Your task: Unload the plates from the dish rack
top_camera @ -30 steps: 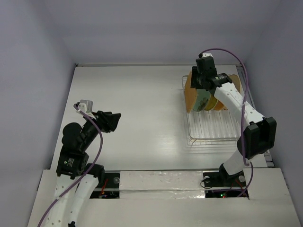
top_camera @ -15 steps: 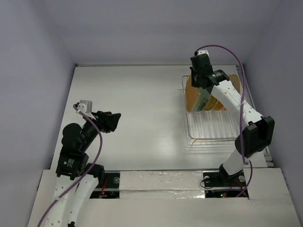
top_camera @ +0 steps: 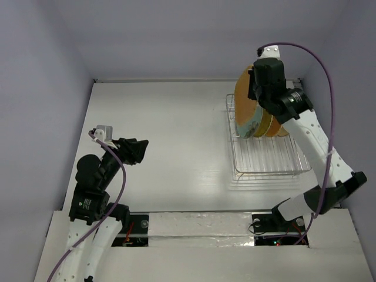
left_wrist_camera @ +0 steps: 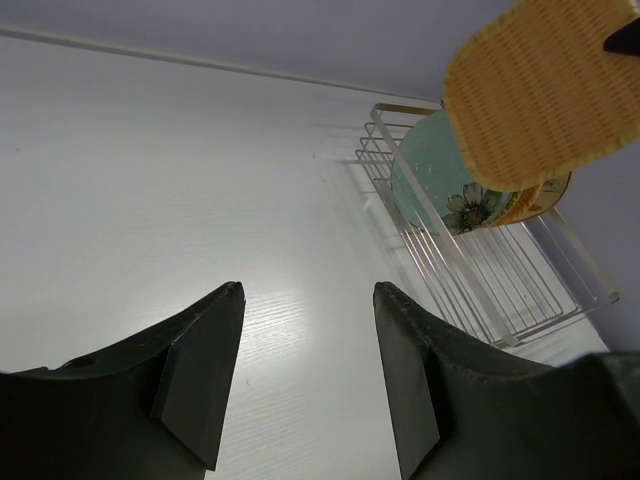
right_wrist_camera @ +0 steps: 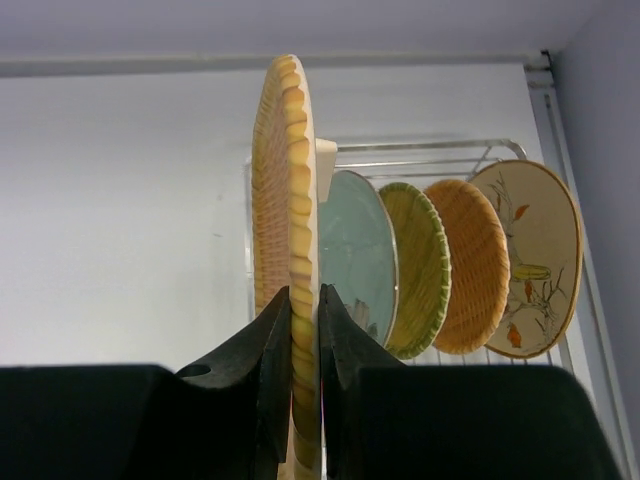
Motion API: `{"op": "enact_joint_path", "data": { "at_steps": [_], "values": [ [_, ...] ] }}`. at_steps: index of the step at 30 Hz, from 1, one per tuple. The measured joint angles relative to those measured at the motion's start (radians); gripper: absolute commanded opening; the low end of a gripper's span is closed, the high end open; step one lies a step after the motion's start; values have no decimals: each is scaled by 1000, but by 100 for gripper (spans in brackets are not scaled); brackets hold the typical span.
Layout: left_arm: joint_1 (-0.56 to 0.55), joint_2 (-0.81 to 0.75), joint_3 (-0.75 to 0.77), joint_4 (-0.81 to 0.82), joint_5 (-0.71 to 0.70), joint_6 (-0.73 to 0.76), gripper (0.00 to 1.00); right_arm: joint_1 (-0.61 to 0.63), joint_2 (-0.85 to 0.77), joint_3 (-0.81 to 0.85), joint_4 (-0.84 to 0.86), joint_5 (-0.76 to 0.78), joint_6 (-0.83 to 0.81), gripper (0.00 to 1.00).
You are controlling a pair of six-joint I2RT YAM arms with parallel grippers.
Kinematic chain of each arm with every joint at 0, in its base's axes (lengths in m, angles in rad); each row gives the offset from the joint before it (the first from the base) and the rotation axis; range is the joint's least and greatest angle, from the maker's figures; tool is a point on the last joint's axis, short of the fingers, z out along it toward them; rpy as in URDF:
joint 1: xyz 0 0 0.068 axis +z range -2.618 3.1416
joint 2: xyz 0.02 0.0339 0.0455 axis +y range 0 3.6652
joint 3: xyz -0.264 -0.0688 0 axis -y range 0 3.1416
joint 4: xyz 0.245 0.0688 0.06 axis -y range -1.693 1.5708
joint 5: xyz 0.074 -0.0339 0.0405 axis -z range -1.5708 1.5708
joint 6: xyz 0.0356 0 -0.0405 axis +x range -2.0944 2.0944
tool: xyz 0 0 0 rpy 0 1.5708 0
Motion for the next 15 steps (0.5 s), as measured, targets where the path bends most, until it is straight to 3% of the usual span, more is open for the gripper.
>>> {"op": "enact_joint_path", "data": {
  "at_steps": [8,15],
  "values": [
    [0,-6,0,0,-18,-4,52,149,-90,-57,157,-120,84,0],
    [0,-19,0,-2,-31,-7,52,238,195,-97,453,-290,269,0]
  ]
}}
